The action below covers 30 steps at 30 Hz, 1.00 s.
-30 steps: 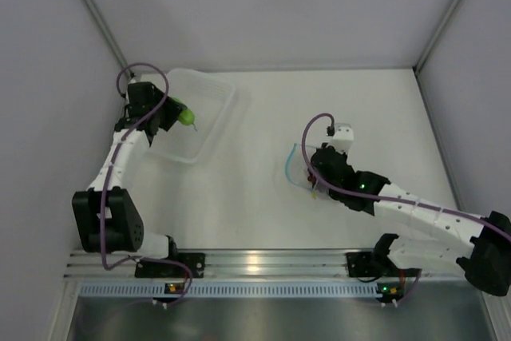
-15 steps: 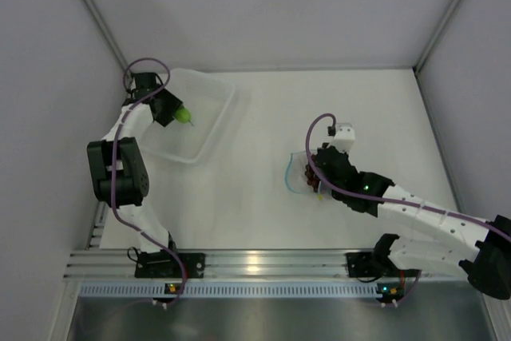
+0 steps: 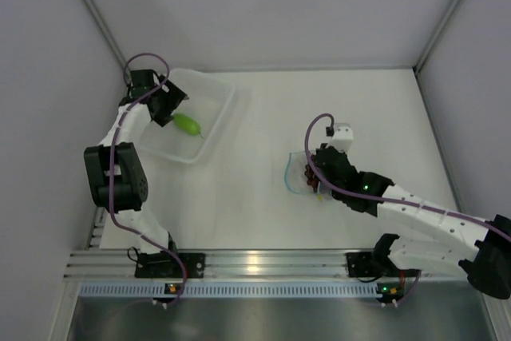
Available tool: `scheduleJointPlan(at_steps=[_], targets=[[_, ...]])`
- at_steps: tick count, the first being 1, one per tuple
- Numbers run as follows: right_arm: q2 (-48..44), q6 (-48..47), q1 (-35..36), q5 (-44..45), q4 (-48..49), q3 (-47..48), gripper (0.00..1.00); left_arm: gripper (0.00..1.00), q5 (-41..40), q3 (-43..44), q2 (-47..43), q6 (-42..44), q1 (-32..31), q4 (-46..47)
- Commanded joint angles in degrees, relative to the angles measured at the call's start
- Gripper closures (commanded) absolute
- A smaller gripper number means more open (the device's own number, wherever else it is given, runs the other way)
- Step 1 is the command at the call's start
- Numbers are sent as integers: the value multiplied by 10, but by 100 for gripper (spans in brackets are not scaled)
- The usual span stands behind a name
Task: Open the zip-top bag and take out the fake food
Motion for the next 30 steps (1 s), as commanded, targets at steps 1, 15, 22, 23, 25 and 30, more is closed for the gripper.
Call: scheduleJointPlan(at_steps=[1, 15, 22, 23, 25, 30], targets=[[-6, -8, -8, -13, 19, 33, 100, 9, 40, 9, -86, 14, -15, 5], [-36, -52, -55, -122, -19, 22, 100, 26, 6, -135, -304, 10, -378, 52], [-65, -26, -110, -162, 1, -22, 100, 32, -1, -159, -350, -27, -465, 80], [-66, -26, -113, -164, 3, -24, 100, 32, -7, -158, -350, -31, -479, 82], [-68, -31, -121, -167, 1, -30, 100, 32, -41, -150, -348, -35, -526, 83], [-69, -55, -131, -177, -9, -35, 100, 33, -117, -138, -307, -37, -615, 88]])
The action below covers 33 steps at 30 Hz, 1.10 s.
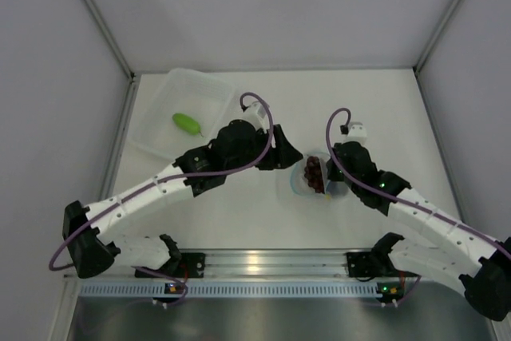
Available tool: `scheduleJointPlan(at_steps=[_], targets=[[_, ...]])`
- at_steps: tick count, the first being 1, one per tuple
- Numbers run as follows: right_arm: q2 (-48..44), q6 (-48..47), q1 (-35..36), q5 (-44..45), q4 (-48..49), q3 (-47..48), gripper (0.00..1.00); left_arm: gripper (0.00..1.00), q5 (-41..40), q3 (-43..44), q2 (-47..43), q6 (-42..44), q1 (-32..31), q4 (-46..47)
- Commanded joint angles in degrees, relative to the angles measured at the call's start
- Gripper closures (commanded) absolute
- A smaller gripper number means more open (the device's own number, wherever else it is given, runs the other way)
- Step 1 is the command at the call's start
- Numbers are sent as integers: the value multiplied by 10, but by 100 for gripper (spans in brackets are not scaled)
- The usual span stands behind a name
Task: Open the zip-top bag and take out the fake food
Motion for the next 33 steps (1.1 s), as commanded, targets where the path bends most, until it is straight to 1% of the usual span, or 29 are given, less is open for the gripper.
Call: scheduleJointPlan(at_steps=[1, 2, 5, 9, 12, 14, 16, 20, 24, 26, 28, 33], targets=[[-14, -23, -10, -13, 10, 4, 100, 34, -75, 20, 31, -8, -39, 34], [-14, -26, -10, -13, 7, 7, 100, 34, -77, 20, 47, -17, -51, 34], [-20, -35, -10, -3, -12, 17, 100, 37, -71, 14, 70, -32, -62, 50], [-20, -40, -10, 12, -41, 40, 100, 37, -55, 10, 102, -46, -89, 93], [-25, -34, -10, 10, -52, 46, 100, 39, -64, 19, 129, -55, -101, 103], [-34, -27, -10, 5, -46, 45, 100, 42, -70, 17, 140, -68, -102, 108], [-49, -19, -9, -1, -39, 37, 100, 43, -74, 13, 153, -81, -103, 120], [-68, 1, -10, -9, 3, 16, 100, 43, -101, 13, 185, -104, -102, 133], [-73, 20, -9, -17, 30, -13, 100, 42, -118, 34, 231, -126, -102, 142], [-73, 23, -8, -13, 31, -18, 100, 42, -125, 58, 262, -128, -104, 142], [-75, 25, -9, -6, 28, -23, 100, 45, -134, 77, 280, -124, -106, 140], [-91, 15, -9, 8, 7, -23, 100, 45, -172, 83, 318, -121, -116, 140]])
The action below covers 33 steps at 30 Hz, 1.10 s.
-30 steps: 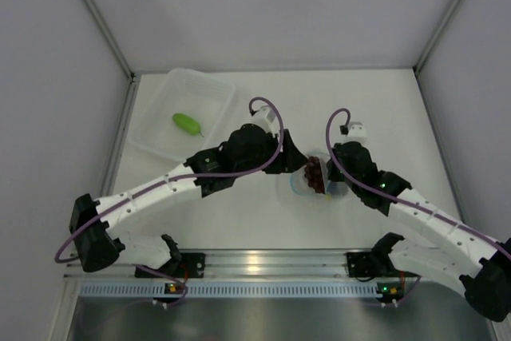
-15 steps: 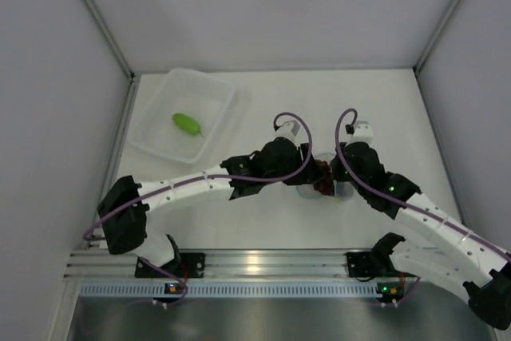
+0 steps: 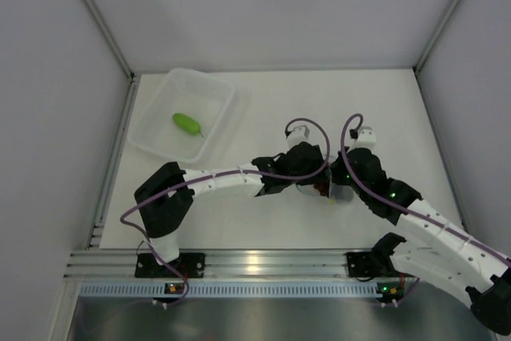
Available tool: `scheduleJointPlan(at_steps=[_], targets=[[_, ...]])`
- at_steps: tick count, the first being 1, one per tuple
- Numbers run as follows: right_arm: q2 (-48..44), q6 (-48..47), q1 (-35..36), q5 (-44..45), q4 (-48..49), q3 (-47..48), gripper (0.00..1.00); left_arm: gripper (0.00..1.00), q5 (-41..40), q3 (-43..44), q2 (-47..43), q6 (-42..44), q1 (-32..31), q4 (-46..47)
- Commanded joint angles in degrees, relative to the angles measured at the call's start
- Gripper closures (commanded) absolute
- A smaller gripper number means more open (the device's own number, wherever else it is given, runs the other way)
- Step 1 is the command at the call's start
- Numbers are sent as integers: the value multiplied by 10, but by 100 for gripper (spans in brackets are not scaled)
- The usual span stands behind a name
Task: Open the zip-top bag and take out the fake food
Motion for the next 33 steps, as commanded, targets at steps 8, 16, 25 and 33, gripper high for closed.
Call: scheduleJointPlan(at_steps=[8, 16, 25, 33], targets=[[-41, -1, -4, 41, -54, -14, 100, 46, -75, 45, 68, 4, -14, 12], [-56, -14, -4, 33, -80, -29, 100, 45, -67, 94, 99, 42, -18, 11], [-88, -24, -5, 7, -79, -42, 100, 44, -93, 110, 128, 86, -18, 11], [-93, -33, -4, -24, -63, -49, 100, 48, -56, 150, 174, 132, -14, 45]])
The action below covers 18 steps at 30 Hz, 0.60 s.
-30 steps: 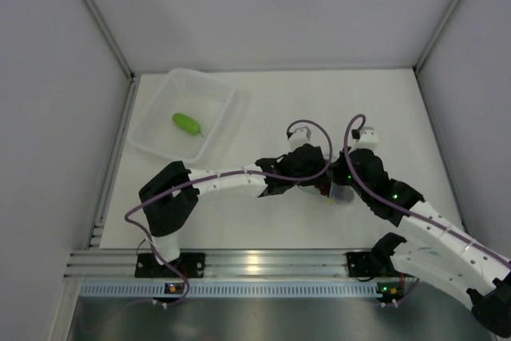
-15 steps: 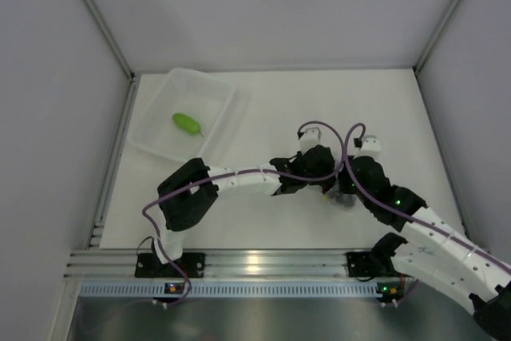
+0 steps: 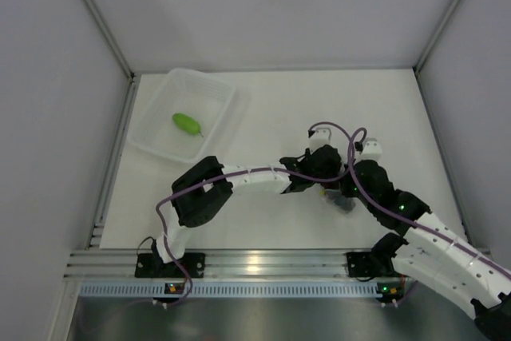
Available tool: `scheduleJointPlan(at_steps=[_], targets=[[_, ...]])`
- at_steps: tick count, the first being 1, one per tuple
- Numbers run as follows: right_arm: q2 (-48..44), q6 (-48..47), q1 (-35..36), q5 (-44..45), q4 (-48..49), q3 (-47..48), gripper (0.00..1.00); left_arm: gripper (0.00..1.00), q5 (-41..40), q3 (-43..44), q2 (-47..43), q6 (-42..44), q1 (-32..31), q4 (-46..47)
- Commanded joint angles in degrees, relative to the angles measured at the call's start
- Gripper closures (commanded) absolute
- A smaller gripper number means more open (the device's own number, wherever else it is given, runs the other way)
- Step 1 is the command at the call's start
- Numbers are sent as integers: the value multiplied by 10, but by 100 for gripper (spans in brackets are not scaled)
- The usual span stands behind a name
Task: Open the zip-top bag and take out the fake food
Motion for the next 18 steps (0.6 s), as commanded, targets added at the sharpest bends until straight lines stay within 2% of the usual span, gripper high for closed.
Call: scheduleJointPlan(at_steps=[1, 3, 4, 7, 8, 9, 10, 15, 18], targets=[[-9, -9, -5, -23, 4, -4, 100, 49, 29, 23, 20, 23, 4, 44], [-8, -7, -5, -11, 2, -4, 100, 48, 63, 23, 24, 15, 4, 63], [-6, -5, -5, -6, 0, -3, 100, 43, 73, 26, 28, 9, 4, 64], [1, -2, -6, -1, 0, -2, 100, 44, 116, 26, 35, -12, 4, 74], [3, -2, -6, -2, -1, -2, 100, 47, 123, 26, 38, -13, 4, 79], [2, -2, -6, -2, 0, -2, 100, 56, 125, 28, 42, -15, 4, 81], [3, -2, -6, -4, 0, -3, 100, 60, 123, 30, 47, -15, 4, 82], [-6, -1, -6, -7, 1, -5, 100, 66, 131, 31, 64, -13, 6, 105], [-4, -3, -6, -10, 1, -5, 100, 79, 132, 32, 70, -16, 7, 110]])
